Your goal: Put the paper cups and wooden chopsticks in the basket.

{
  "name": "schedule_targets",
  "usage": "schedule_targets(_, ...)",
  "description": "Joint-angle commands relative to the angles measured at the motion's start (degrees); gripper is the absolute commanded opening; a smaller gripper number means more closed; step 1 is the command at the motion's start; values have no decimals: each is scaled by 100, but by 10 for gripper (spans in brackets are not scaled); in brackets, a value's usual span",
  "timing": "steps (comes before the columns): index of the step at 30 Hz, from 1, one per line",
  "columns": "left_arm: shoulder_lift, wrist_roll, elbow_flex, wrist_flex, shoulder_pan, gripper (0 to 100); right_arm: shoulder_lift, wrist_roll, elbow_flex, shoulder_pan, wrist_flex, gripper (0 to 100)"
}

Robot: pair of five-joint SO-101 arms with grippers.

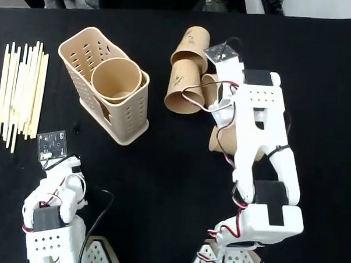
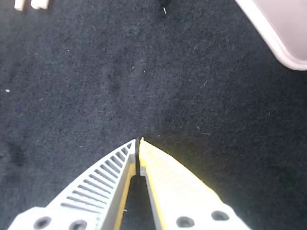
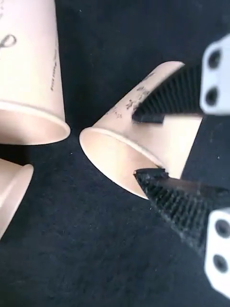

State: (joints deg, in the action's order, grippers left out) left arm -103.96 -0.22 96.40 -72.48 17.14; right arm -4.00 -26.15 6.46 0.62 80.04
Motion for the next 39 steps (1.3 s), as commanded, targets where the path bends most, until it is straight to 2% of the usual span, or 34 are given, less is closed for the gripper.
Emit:
schedule_targets(1,-9,44,92,-26,-57,30,40,-185,-13,-114,-62,96)
schedule_targets(8,-9,44,92,-26,-57,30,787,-809,110,-176,53,18)
schedule_targets(15,-9,44,92,-26,-57,30,2413,-1679,1138,-158,53,19)
schedule_targets(16,-9,44,92,-26,-57,30,2651,-1714,1332,-141,53,34)
schedule_targets(18,-9,44,92,-26,-57,30,3125,-1688,1771,-141,44,126)
schedule_targets(20,-9,44,92,-26,-57,30,3600,-1169,2229,-167,-9,236)
schedule_targets(22,-9,44,92,-26,-57,30,4013,-879,2721,-132,-149,286)
schedule_targets(28,-9,44,92,-26,-57,30,4620,-422,4031,360,-1310,281)
schedule_targets(33,-9,44,92,-26,-57,30,4611,-281,4514,598,-2048,280)
schedule_targets(35,-9,44,92,-26,-57,30,4567,-352,4681,501,-2356,275)
schedule_targets(39,-9,44,92,-26,-57,30,4312,-1257,5033,-264,-3182,232)
